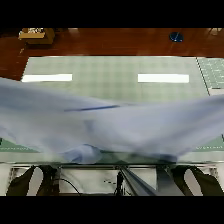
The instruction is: Fold the shirts.
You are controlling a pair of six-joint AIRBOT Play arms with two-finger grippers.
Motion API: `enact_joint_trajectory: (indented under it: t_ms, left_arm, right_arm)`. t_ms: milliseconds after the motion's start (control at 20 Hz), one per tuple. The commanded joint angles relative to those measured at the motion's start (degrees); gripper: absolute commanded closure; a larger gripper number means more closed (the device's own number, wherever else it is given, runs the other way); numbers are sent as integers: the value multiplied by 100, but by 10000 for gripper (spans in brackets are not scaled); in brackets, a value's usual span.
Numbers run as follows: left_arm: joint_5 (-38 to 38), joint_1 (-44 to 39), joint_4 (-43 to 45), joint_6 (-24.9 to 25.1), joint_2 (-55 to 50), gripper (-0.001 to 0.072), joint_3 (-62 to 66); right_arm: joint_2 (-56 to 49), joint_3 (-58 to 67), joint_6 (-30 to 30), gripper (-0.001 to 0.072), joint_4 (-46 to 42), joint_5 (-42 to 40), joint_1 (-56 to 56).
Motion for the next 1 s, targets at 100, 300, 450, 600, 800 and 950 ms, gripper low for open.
enact_joint_trajectory:
  t_ms: [100,300,450,600,800,950]
  left_arm:
    - [647,-595,-96,603,-765,688,-2068]
    - [1838,-1814,-76,916,-2081,688,-2199]
    - [2924,-2371,-81,1054,-3064,687,-2037]
    - [3506,-2518,-81,1209,-3807,687,-1709]
    - [4535,-2553,-81,1211,-4343,687,-1604]
    - [4933,-2675,-81,1303,-4690,687,-1606]
  right_arm:
    - [-1292,-1172,-85,689,892,-699,7]
    - [-2288,-1172,-275,690,1132,-1685,7]
    - [-2798,-1169,-420,689,1510,-2651,9]
    - [-3241,-1172,-522,689,1661,-3515,9]
    - [-3856,-1172,-531,689,1919,-4395,120]
    - [-4266,-1172,-793,689,1816,-5058,758]
